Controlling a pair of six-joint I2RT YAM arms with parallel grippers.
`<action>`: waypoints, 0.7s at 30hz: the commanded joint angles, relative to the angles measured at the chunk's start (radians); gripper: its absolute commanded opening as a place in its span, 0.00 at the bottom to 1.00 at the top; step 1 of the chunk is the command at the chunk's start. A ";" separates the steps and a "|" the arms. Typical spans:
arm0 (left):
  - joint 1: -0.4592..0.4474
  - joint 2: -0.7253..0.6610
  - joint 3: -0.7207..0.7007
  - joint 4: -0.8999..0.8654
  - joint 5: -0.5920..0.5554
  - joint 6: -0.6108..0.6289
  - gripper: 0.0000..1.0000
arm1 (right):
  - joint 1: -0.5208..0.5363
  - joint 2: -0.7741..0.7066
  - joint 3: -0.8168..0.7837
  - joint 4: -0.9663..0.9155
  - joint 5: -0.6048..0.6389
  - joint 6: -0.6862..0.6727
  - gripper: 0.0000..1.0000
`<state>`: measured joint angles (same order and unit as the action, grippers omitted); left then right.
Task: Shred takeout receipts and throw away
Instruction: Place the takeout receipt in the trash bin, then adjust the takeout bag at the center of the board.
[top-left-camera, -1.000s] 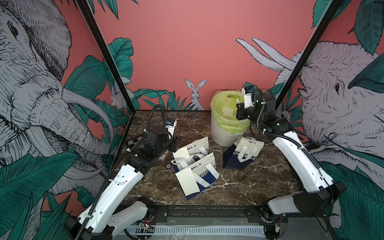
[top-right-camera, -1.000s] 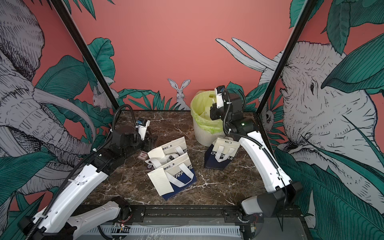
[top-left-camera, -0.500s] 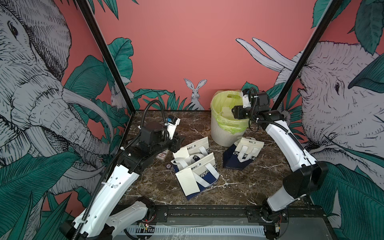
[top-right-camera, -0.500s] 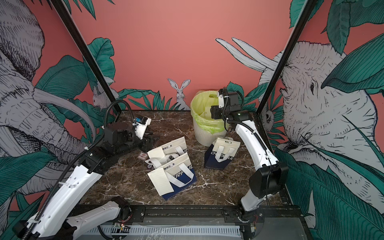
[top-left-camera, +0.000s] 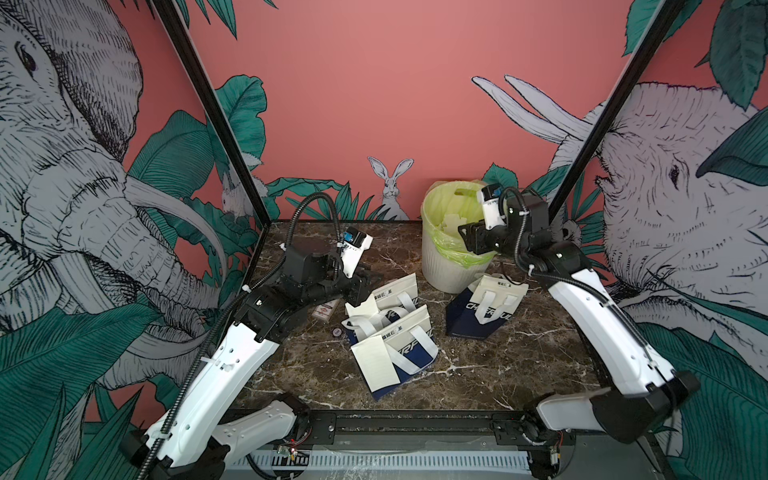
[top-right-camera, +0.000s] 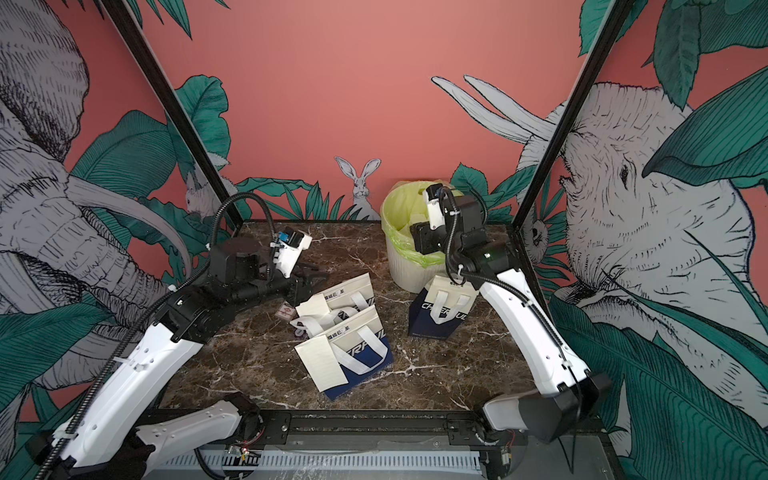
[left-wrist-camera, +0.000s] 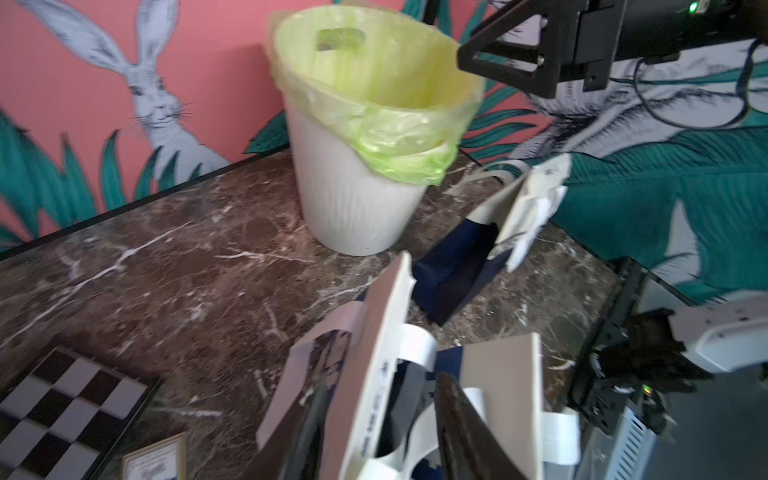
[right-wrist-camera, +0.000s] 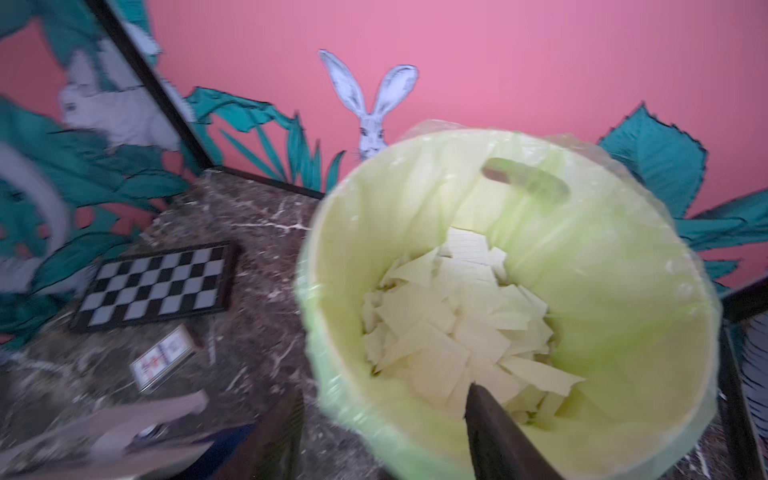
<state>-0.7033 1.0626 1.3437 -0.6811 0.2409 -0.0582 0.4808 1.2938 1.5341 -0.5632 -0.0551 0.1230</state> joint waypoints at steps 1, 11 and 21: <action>-0.138 0.060 0.079 -0.093 -0.059 0.101 0.48 | 0.040 -0.110 -0.093 0.001 0.052 0.011 0.62; -0.204 0.206 0.171 -0.195 -0.020 0.122 0.44 | 0.124 -0.389 -0.362 -0.069 0.098 0.168 0.60; -0.214 0.230 0.135 -0.148 0.062 0.104 0.38 | 0.165 -0.471 -0.456 -0.119 0.066 0.297 0.59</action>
<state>-0.9092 1.2964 1.4895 -0.8322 0.2764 0.0292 0.6304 0.8341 1.0893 -0.6777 0.0135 0.3645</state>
